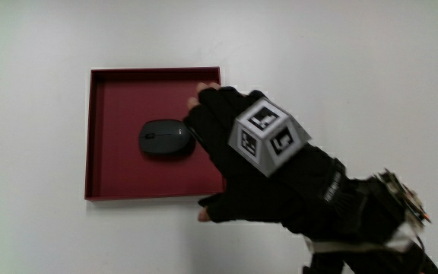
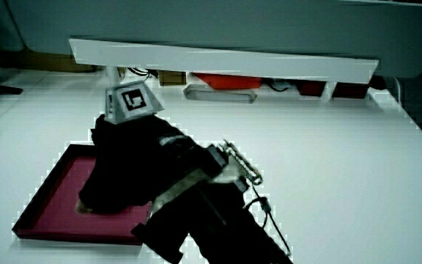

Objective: Pick mouse from plate

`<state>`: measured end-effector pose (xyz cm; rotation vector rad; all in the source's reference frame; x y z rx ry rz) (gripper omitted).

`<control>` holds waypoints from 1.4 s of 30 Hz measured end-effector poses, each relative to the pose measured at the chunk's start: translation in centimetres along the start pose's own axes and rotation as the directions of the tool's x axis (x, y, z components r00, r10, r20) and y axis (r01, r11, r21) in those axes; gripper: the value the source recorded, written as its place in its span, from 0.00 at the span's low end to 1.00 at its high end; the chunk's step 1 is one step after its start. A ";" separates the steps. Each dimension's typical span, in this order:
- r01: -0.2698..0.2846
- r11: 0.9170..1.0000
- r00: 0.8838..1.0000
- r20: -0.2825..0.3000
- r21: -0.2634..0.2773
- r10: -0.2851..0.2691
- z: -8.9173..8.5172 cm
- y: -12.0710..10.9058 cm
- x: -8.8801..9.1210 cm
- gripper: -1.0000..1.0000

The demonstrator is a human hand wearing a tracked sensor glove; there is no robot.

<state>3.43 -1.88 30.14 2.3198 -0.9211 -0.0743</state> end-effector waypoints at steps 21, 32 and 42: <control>0.025 0.967 0.994 -0.093 -0.252 -0.050 -3.1 11.2 0.4 0.50; 0.032 0.936 0.988 -0.132 -0.350 -0.083 -6.1 15.6 1.1 0.50; 0.026 0.914 0.984 -0.152 -0.404 -0.095 -7.7 17.8 1.1 0.50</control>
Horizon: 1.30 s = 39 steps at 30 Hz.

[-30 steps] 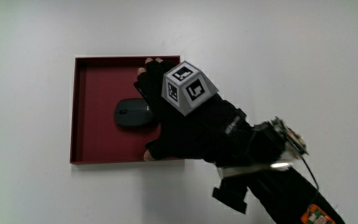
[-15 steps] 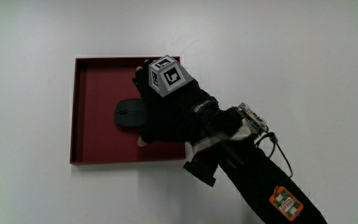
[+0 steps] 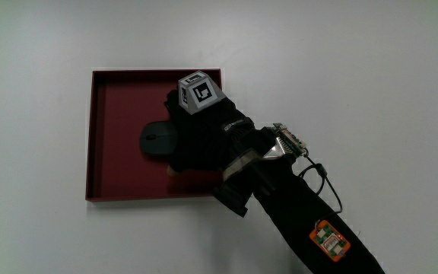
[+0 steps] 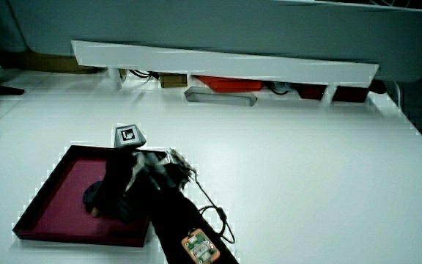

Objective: Pick mouse from plate

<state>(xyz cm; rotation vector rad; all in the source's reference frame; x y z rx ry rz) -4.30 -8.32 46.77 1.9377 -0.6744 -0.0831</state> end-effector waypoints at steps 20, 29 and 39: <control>0.060 0.998 0.996 0.062 -0.003 -0.060 -0.7 1.5 -1.4 0.76; 0.088 0.991 0.989 0.106 0.098 -0.098 -0.7 1.1 -2.1 0.98; 0.062 0.985 0.990 0.117 0.159 -0.081 -0.6 0.9 -2.3 1.00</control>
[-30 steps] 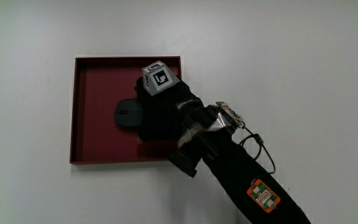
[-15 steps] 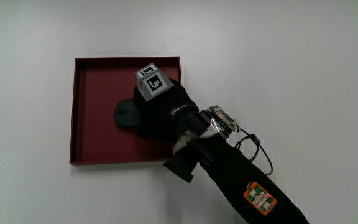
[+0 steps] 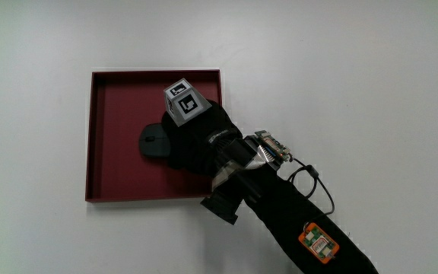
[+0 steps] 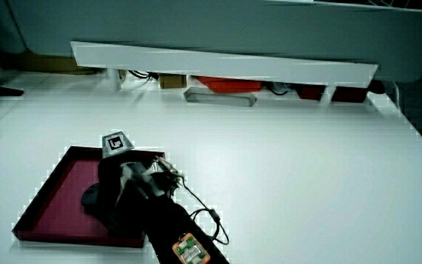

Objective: Pick mouse from plate

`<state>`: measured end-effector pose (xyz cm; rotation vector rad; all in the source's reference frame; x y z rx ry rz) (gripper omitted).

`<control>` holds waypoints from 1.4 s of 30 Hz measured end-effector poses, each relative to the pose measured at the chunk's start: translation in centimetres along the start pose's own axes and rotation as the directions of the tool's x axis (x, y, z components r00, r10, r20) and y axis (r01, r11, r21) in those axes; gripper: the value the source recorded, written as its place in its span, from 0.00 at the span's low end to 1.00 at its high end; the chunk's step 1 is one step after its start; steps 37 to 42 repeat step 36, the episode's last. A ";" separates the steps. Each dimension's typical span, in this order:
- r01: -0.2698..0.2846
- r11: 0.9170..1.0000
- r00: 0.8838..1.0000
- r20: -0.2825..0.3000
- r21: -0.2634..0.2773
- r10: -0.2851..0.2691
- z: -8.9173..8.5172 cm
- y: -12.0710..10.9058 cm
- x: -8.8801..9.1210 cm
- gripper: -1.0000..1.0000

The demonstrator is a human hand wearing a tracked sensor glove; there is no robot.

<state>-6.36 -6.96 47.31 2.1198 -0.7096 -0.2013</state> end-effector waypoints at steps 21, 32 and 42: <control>-0.048 0.992 0.998 -0.035 0.113 0.053 3.4 -6.4 2.2 1.00; -0.027 0.992 0.995 -0.089 0.126 0.039 4.3 -10.1 5.1 1.00; -0.007 0.992 0.995 -0.097 0.127 0.019 4.6 -11.5 6.0 1.00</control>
